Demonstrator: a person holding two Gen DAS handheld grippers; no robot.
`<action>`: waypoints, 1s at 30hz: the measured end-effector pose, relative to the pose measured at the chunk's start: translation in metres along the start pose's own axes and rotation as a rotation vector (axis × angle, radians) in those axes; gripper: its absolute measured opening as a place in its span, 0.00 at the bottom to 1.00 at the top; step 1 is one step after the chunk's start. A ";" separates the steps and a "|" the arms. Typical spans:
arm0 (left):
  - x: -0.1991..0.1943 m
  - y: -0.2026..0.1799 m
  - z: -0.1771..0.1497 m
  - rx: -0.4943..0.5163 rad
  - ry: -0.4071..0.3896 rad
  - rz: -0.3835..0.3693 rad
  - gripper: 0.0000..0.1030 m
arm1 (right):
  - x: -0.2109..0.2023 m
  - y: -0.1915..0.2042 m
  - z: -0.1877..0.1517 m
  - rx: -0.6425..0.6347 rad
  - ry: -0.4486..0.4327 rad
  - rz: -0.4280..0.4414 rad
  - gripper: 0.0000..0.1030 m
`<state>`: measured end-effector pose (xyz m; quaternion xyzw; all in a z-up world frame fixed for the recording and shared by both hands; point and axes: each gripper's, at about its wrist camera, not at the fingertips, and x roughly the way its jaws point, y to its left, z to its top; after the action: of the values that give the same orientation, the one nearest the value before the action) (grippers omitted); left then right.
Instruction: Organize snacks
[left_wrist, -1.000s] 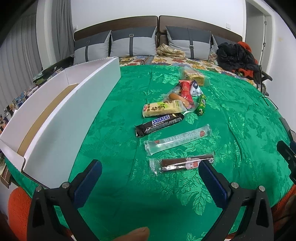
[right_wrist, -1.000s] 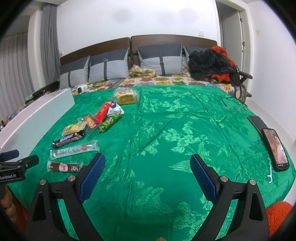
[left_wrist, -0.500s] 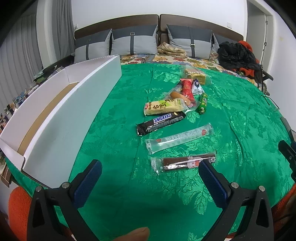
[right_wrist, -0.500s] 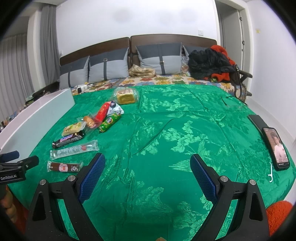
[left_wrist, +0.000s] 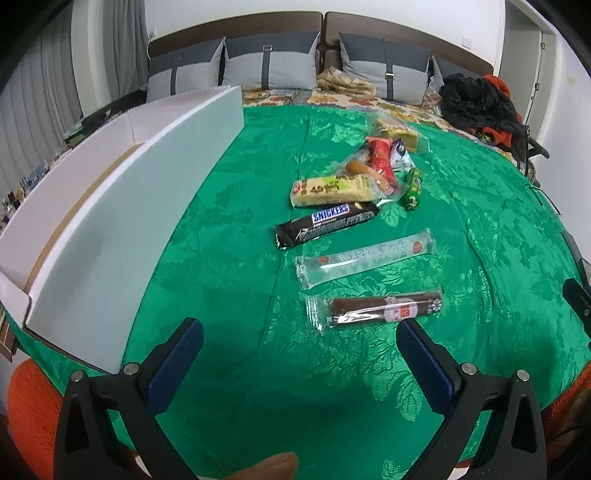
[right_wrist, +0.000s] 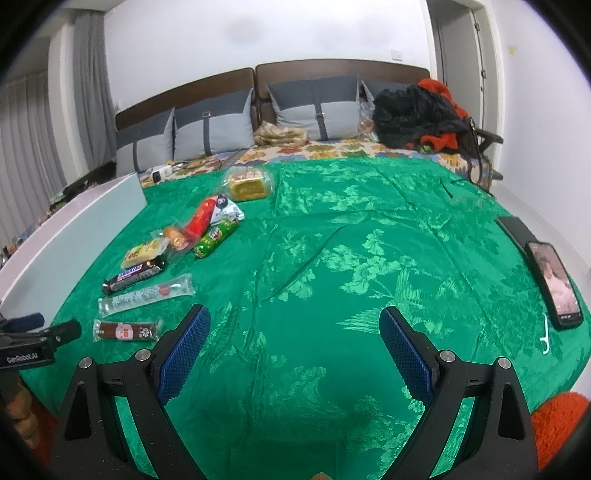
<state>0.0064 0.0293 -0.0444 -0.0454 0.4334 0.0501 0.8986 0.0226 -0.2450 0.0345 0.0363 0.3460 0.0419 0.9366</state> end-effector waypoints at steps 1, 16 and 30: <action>0.002 0.002 0.000 -0.006 0.011 -0.002 1.00 | 0.001 -0.003 0.000 0.012 0.006 0.004 0.92; 0.002 0.025 0.006 -0.042 0.064 -0.056 1.00 | 0.049 0.067 -0.010 -0.210 0.278 0.326 0.92; -0.057 0.061 -0.007 -0.055 0.011 -0.070 1.00 | 0.120 0.195 -0.012 -0.826 0.513 0.503 0.49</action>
<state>-0.0422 0.0860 -0.0060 -0.0858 0.4351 0.0303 0.8958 0.0954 -0.0382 -0.0330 -0.2643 0.4988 0.4044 0.7196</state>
